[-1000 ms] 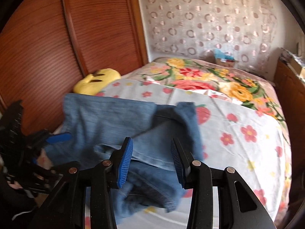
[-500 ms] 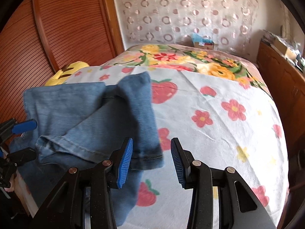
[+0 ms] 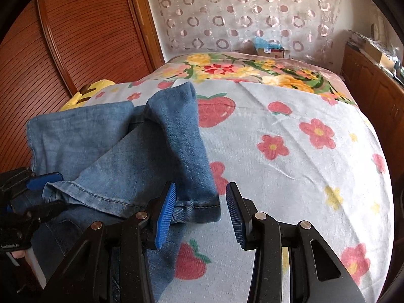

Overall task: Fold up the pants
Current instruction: 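Grasp the jeans edge with the left gripper and fold it over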

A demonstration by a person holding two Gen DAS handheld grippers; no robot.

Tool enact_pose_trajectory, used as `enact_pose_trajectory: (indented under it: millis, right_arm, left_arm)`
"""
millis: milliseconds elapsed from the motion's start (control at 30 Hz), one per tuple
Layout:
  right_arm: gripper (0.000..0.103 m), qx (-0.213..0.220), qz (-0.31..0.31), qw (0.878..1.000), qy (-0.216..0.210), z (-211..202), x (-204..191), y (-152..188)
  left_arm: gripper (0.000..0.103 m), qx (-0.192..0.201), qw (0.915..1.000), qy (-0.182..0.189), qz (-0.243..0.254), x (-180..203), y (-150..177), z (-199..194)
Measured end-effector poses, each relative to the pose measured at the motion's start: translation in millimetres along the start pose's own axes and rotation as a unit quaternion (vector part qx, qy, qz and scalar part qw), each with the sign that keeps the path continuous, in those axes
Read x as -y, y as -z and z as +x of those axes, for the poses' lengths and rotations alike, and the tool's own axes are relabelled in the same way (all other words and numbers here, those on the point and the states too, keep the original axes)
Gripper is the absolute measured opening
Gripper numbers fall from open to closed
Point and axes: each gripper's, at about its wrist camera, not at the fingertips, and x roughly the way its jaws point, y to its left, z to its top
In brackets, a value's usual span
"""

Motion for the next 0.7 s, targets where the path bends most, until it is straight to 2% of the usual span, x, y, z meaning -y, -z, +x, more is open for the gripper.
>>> enact_pose_trajectory:
  millis: [67,100,200,233,467,700]
  right_arm:
    - [0.028,-0.001,-0.005,1.0,-0.007,0.6,-3.7,1.1]
    - [0.021,0.001,-0.006,1.0,-0.008,2.5,-1.9,0.8]
    - [0.011,0.008,-0.001,1.0,-0.025,-3.9,1.8,1.2]
    - [0.01,0.013,0.002,1.0,-0.026,-7.9,3.9,1.0]
    - [0.007,0.065,-0.011,0.997,-0.049,-53.0,-5.2,-17.9]
    - [0.005,0.119,-0.052,0.988,-0.089,-105.9,-40.9,-42.3]
  left_arm:
    - [0.029,0.003,1.0,-0.001,0.005,3.3,-0.9,-1.6]
    - [0.02,0.006,0.9999,0.001,0.01,6.1,-1.3,-3.8]
    - [0.016,0.013,0.9998,0.007,0.015,8.7,-2.2,-11.7]
    - [0.006,0.015,0.9997,0.008,0.017,9.8,-2.1,-14.5]
    - [0.004,0.063,0.9976,0.018,0.022,15.4,-6.8,-65.3]
    - [0.003,0.107,0.9938,0.016,0.027,11.2,-0.6,-118.7]
